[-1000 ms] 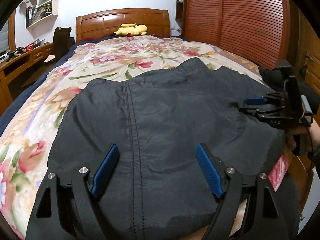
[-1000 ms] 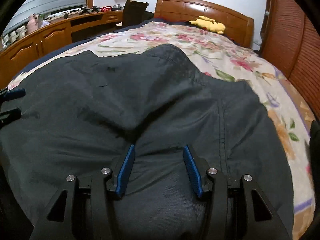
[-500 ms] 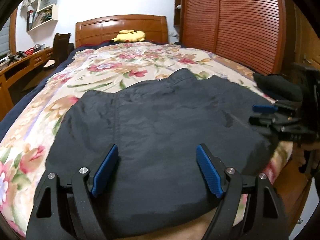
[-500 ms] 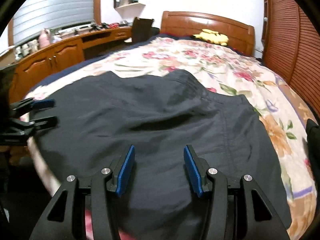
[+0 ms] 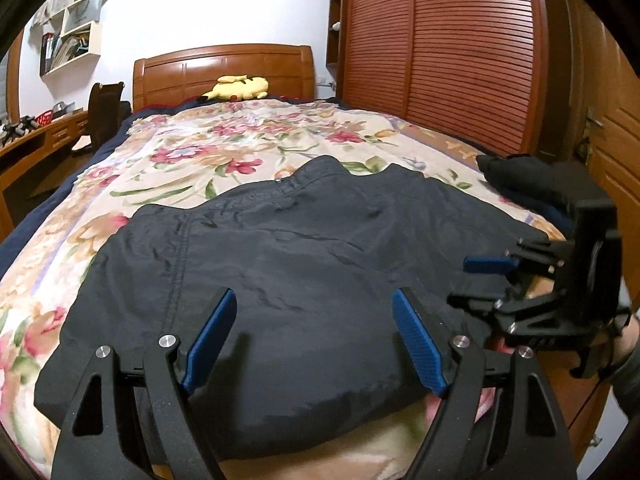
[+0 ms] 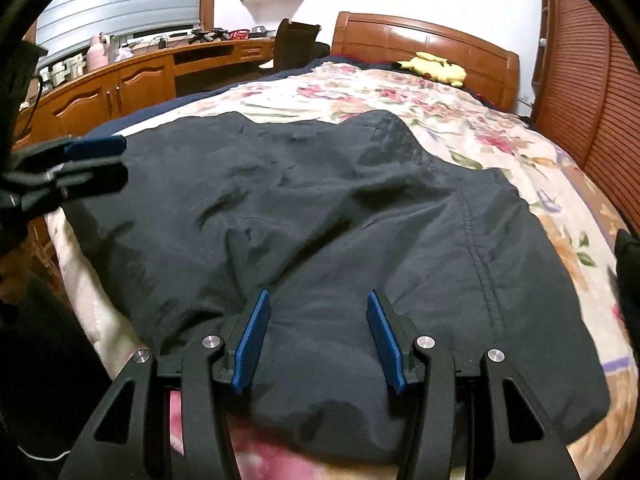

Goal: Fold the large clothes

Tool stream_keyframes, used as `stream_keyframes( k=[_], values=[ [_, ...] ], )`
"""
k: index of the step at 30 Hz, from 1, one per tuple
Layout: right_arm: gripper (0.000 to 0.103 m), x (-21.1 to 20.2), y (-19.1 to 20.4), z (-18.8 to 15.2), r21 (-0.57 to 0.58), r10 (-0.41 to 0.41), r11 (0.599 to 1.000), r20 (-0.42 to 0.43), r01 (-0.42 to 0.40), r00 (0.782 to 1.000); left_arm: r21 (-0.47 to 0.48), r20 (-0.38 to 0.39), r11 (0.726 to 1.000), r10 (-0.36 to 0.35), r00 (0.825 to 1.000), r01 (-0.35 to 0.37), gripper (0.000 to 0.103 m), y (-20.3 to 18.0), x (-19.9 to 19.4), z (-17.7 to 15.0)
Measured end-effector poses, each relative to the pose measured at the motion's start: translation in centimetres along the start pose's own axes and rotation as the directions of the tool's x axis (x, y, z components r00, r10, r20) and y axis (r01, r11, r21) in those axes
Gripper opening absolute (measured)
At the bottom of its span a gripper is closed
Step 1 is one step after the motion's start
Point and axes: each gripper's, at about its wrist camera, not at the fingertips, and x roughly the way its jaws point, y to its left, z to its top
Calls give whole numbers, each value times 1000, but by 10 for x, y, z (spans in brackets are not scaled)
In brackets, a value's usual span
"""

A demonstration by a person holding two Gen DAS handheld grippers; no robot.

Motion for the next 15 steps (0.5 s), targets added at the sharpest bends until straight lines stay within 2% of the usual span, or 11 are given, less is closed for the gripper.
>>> stream_keyframes(
  k=[6, 9, 12, 15],
  values=[
    [53, -27, -1, -2, 33, -49, 998, 15, 48, 999, 26, 55, 999, 23, 998, -24, 81, -8, -14, -1],
    [53, -35, -11, -6, 73, -74, 995, 19, 72, 997, 26, 83, 1000, 7, 997, -10, 81, -10, -19, -2],
    [53, -43, -17, -11, 102, -101, 990, 13, 99, 995, 12, 84, 1000, -13, 996, 12, 81, -10, -16, -4],
    [53, -56, -16, -15, 101, -162, 982, 2, 161, 987, 6, 72, 1000, -26, 997, 25, 81, -12, -9, -7]
  ],
)
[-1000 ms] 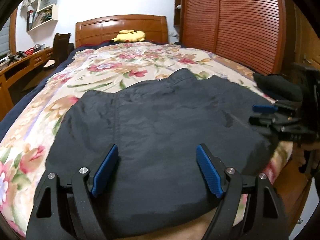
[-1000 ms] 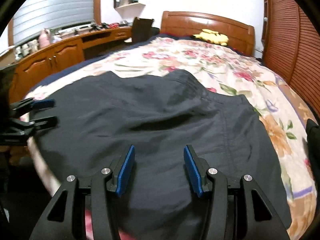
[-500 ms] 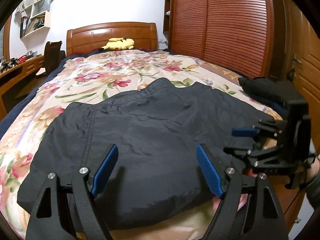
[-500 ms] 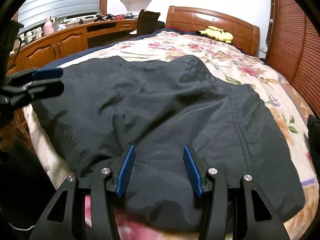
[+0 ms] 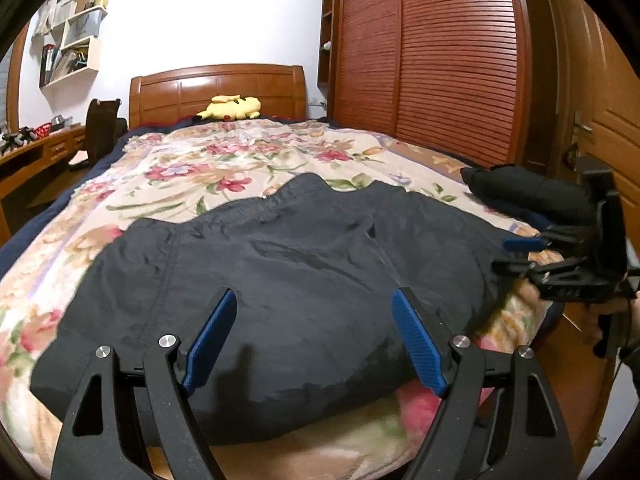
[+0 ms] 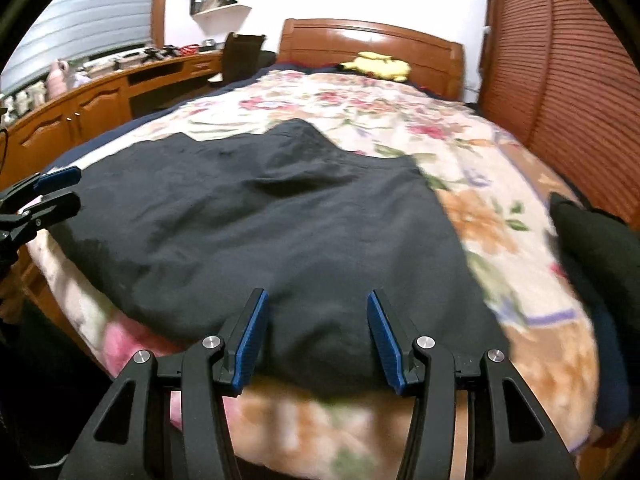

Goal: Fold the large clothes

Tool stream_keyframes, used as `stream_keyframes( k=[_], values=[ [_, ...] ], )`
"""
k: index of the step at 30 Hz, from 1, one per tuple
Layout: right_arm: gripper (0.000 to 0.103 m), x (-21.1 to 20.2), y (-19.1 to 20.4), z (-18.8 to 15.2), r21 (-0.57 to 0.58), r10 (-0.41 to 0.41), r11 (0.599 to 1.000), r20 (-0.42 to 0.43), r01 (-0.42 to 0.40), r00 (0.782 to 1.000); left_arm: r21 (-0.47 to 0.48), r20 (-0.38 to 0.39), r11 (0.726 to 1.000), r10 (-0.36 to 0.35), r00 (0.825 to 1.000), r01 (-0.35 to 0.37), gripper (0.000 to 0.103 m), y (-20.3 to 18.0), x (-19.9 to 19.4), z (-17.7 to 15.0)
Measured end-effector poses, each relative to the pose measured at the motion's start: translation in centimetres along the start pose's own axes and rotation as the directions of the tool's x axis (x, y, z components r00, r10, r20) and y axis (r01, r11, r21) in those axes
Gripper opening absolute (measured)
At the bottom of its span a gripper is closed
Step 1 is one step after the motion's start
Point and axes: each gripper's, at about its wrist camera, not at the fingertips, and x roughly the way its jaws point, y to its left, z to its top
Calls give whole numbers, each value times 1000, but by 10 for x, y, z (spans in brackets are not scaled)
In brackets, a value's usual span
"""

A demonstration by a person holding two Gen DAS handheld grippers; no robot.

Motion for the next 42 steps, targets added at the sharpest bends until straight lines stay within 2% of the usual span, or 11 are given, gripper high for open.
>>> stream_keyframes(
  k=[7, 12, 15, 20, 27, 30, 38, 40, 41, 42],
  values=[
    [53, -26, -11, -3, 21, -80, 997, 15, 80, 997, 10, -63, 1000, -6, 998, 7, 81, -1, 24, -14],
    [64, -21, -19, -5, 90, -98, 991, -2, 98, 995, 57, -60, 998, 21, 998, -18, 81, -6, 29, -19],
    [68, -12, -23, -5, 112, -110, 987, -22, 112, 994, 62, -55, 998, 24, 998, -21, 81, -7, 28, -21],
    [69, 4, -38, -1, 183, -101, 977, -73, 113, 992, 68, -47, 998, 22, 999, -19, 81, -7, 27, -22],
    [80, 35, -68, -1, 324, -28, 943, -160, 79, 987, 67, -47, 998, 21, 999, -18, 81, -7, 27, -23],
    [80, 40, -73, -5, 364, 13, 930, -161, 47, 987, 65, -47, 998, 17, 999, -14, 81, -7, 28, -23],
    [79, 45, -82, -6, 373, 33, 927, -169, 33, 985, 64, -48, 998, 15, 999, -12, 81, -8, 29, -23],
    [75, 45, -82, -5, 384, 47, 923, -174, 24, 984, 64, -47, 998, 11, 999, -8, 81, -9, 30, -23],
    [70, 46, -82, -4, 391, 57, 920, -176, 16, 983, 64, -47, 998, 9, 999, -6, 81, -9, 30, -23],
    [61, 46, -82, -3, 401, 76, 916, -176, 1, 981, 62, -48, 998, 5, 999, -2, 81, -8, 30, -23]
  ],
)
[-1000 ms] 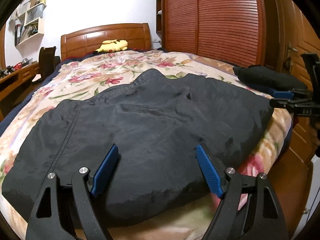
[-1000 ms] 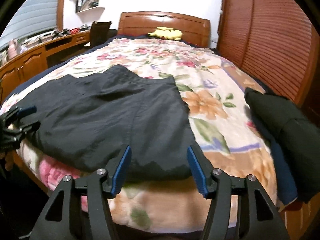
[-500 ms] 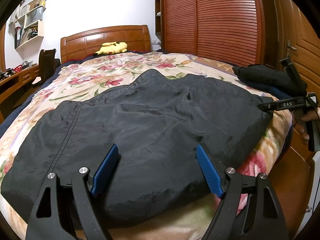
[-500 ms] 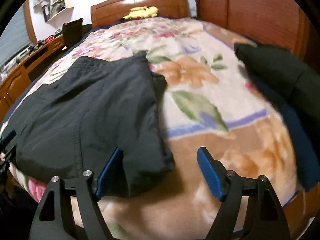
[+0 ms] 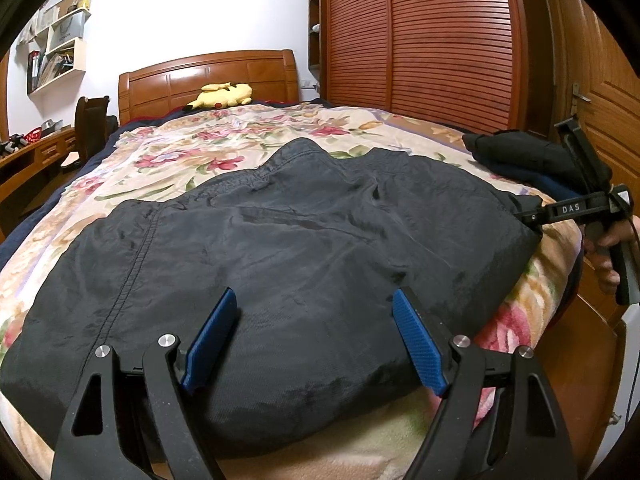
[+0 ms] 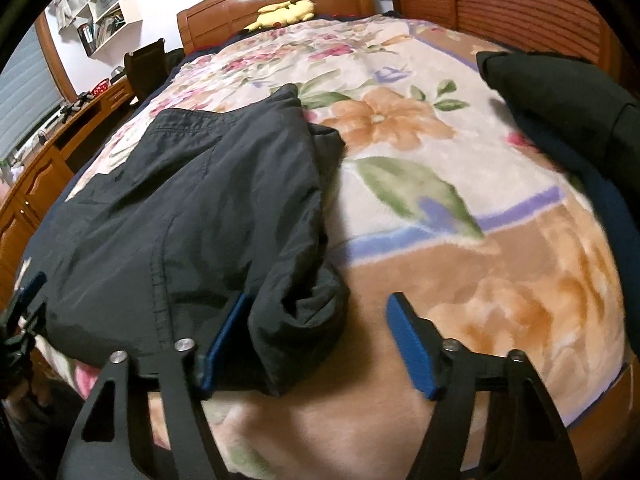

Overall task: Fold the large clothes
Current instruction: 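Grasp the folded jacket's side edge with the right gripper, then lift the held side edge and fold it over the jacket with the right gripper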

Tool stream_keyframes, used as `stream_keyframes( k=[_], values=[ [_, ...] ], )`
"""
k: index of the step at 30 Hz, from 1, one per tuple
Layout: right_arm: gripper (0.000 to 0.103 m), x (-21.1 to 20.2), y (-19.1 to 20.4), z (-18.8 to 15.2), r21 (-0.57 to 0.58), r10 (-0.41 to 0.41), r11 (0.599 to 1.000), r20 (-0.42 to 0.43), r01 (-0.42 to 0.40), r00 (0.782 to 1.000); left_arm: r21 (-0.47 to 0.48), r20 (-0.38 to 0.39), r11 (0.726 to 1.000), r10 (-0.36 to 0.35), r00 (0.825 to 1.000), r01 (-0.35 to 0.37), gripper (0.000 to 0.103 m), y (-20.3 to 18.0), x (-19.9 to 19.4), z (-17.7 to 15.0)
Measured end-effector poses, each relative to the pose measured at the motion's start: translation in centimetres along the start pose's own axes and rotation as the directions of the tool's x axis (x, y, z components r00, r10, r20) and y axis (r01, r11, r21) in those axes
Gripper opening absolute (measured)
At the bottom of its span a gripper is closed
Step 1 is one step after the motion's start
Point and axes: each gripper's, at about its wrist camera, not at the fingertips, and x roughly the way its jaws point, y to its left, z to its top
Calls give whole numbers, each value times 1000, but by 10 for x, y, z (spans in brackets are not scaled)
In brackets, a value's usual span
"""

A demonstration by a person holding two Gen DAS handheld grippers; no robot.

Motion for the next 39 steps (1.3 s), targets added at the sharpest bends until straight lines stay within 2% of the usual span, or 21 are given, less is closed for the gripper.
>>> stream_keyframes(
  k=[1, 2, 3, 4, 6, 8, 16, 18, 21, 26, 34, 39],
  values=[
    [55, 0, 0, 1, 6, 29, 1000, -10, -29, 1000, -2, -1, 1000, -2, 1000, 2, 81, 0, 0, 0],
    [40, 0, 1, 2, 10, 57, 998, -17, -57, 998, -3, -1, 1000, -5, 1000, 5, 81, -1, 1, 0],
    [33, -1, 3, 3, 9, 71, 997, -24, -71, 997, -4, -2, 1000, -8, 1000, 8, 81, 1, 0, 1],
    [29, -3, 5, 4, -3, 64, 998, -27, -64, 998, -4, -3, 1000, -9, 1000, 9, 81, 1, 0, 1],
    [16, -8, 12, 8, -38, 46, 998, -18, -47, 999, -6, -4, 1000, -15, 1000, 15, 81, 3, -2, 2],
    [13, -17, 17, 13, -44, 36, 998, 8, -36, 999, -9, -3, 1000, -21, 1000, 21, 81, 6, -6, 2],
    [8, -62, 66, 38, -163, 83, 985, 167, -55, 983, -62, 26, 998, 5, 1000, -3, 81, 37, -32, 1],
    [8, -69, 84, 43, -196, 113, 978, 192, -75, 975, -73, 27, 997, 36, 999, -34, 81, 50, -40, 0],
    [6, -75, 112, 46, -259, 153, 961, 214, -95, 965, -131, 29, 991, 44, 999, -40, 81, 73, -50, -2],
    [5, -75, 170, 49, -374, 223, 918, 215, -130, 951, -160, 30, 981, 115, 993, -109, 81, 99, -67, -8],
    [5, -51, 261, 46, -526, 302, 832, 161, -177, 940, -219, 29, 963, 164, 986, -154, 81, 138, -87, -19],
    [5, -33, 303, 51, -587, 352, 782, 137, -211, 926, -272, 42, 946, 195, 980, -177, 81, 160, -99, -24]
  ],
)
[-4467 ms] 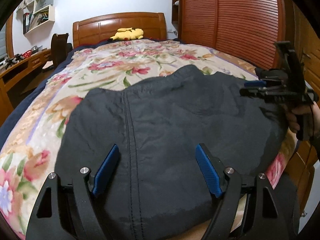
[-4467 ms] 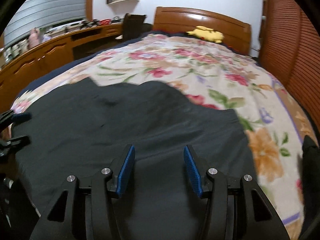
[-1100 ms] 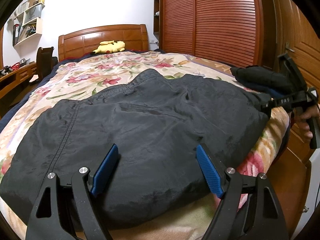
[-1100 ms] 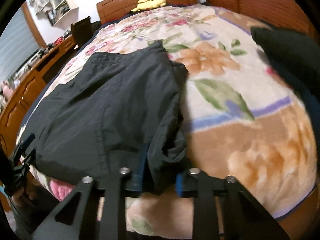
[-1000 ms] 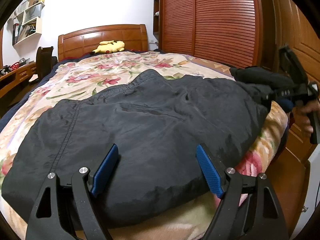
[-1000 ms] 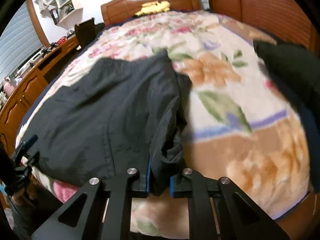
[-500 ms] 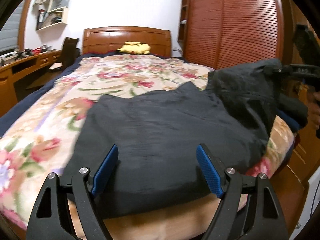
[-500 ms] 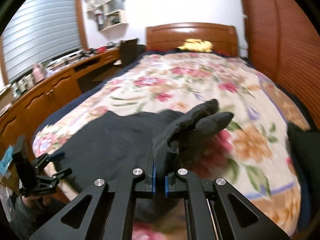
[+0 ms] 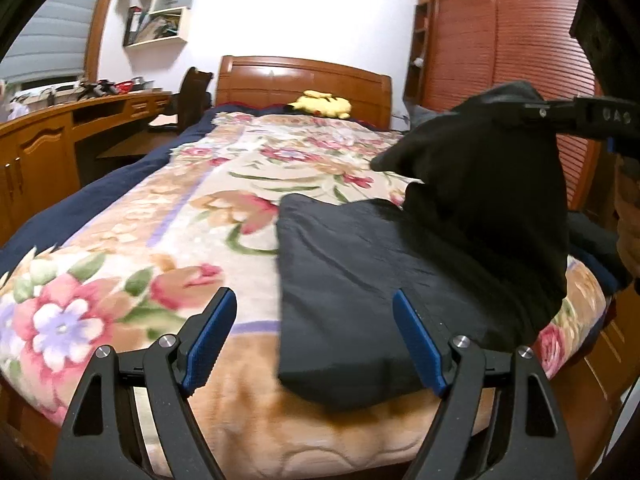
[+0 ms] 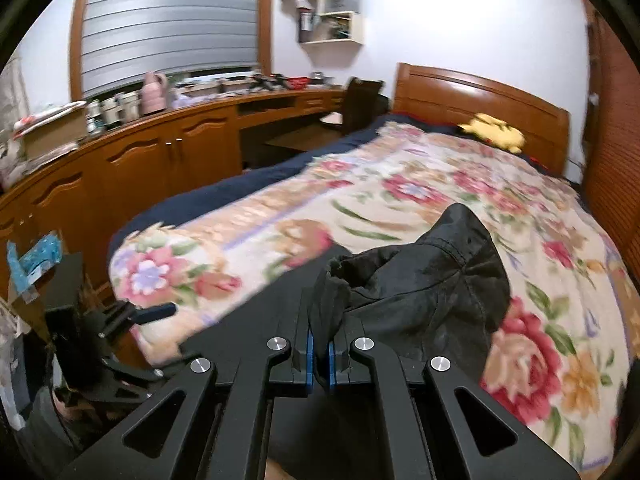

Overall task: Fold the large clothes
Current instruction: 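Lift the held side edge and fold it over the jacket with the right gripper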

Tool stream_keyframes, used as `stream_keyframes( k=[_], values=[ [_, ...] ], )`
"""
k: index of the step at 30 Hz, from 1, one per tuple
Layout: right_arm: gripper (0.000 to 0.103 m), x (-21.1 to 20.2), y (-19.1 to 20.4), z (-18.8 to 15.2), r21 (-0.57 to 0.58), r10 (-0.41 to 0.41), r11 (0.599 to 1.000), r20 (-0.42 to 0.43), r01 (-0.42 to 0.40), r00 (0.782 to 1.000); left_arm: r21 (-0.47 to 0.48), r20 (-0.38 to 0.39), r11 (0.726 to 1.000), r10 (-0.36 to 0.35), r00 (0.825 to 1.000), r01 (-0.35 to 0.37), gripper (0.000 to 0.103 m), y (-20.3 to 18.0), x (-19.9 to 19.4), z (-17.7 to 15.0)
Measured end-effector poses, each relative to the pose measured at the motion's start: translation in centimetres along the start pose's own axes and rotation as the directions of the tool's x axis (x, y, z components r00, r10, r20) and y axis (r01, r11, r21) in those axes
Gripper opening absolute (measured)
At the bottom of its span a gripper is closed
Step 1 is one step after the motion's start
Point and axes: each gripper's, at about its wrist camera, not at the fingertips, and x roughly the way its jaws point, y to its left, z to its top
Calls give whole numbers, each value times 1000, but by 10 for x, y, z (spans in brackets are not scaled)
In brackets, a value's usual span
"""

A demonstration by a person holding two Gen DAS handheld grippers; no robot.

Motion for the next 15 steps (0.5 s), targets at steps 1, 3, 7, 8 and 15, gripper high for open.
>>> stream_keyframes(
  k=[1, 3, 7, 8, 15],
  values=[
    [5, 4, 3, 4, -10, 15, 1000, 6, -15, 1000, -6, 2, 1000, 4, 1000, -4, 81, 4, 0, 0],
    [5, 15, 5, 9, -13, 61, 998, 6, -61, 998, -20, 2, 1000, 10, 1000, -10, 81, 11, -1, 0],
    [5, 45, 24, -1, -47, 123, 991, -82, -127, 989, -44, 1, 999, 26, 1000, -25, 81, 21, 0, -1],
    [5, 54, 24, -7, -42, 143, 988, -116, -149, 983, -50, 1, 998, 24, 1000, -24, 81, 24, 0, -1],
    [40, 64, -11, -16, 51, 175, 984, -144, -169, 974, -52, 1, 998, 24, 1000, -24, 81, 28, -1, -2]
  ],
)
